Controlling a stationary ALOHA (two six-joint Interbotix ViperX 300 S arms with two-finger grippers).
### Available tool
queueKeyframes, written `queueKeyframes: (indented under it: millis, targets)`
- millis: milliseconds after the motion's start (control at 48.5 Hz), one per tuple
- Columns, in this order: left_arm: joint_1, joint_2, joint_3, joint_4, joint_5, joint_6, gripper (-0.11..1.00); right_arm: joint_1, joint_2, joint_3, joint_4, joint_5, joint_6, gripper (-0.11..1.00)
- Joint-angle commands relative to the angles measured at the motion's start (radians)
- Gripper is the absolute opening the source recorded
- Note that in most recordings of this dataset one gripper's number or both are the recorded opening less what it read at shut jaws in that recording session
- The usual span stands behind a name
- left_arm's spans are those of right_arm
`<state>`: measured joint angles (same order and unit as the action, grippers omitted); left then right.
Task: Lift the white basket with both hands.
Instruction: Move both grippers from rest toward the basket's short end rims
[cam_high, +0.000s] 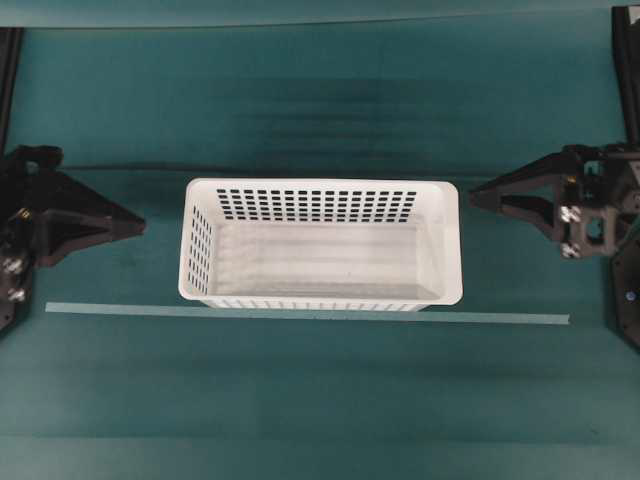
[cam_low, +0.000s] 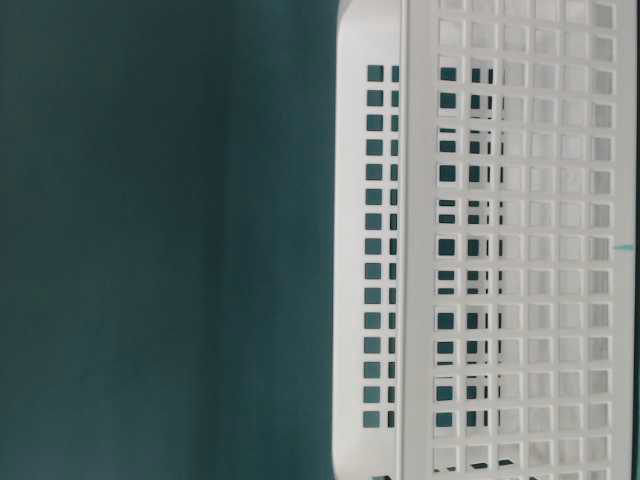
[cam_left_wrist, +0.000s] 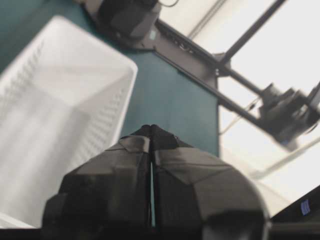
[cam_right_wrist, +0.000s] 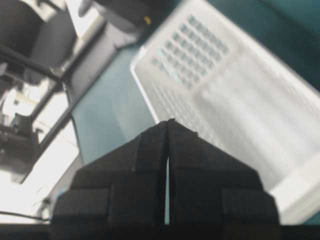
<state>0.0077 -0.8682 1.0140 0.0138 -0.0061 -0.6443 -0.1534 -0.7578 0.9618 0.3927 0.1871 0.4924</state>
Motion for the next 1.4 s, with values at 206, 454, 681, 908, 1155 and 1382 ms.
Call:
queueKeyframes:
  millis: [206, 454, 681, 908, 1155, 1382]
  targets:
    - [0.038, 0.103, -0.178, 0.002, 0.213, -0.308, -0.04, -0.064, 0.149, -0.166, -0.014, 0.281, 0.284, 0.01]
    - [0.074, 0.183, -0.247, 0.008, 0.471, -0.563, -0.04, -0.074, 0.302, -0.288, -0.158, 0.643, 0.520, 0.01]
    - [0.077, 0.287, -0.295, 0.008, 0.723, -0.727, -0.04, -0.043, 0.400, -0.388, -0.270, 0.798, 0.664, 0.01]
    - [0.077, 0.379, -0.345, 0.008, 0.836, -0.764, -0.04, -0.035, 0.486, -0.477, -0.305, 0.974, 0.676, 0.01]
    - [0.078, 0.397, -0.348, 0.008, 0.838, -0.765, -0.04, -0.035, 0.541, -0.526, -0.319, 1.039, 0.680, 0.01]
    - [0.078, 0.396, -0.347, 0.009, 0.825, -0.735, -0.04, -0.026, 0.543, -0.508, -0.334, 1.005, 0.681, 0.01]
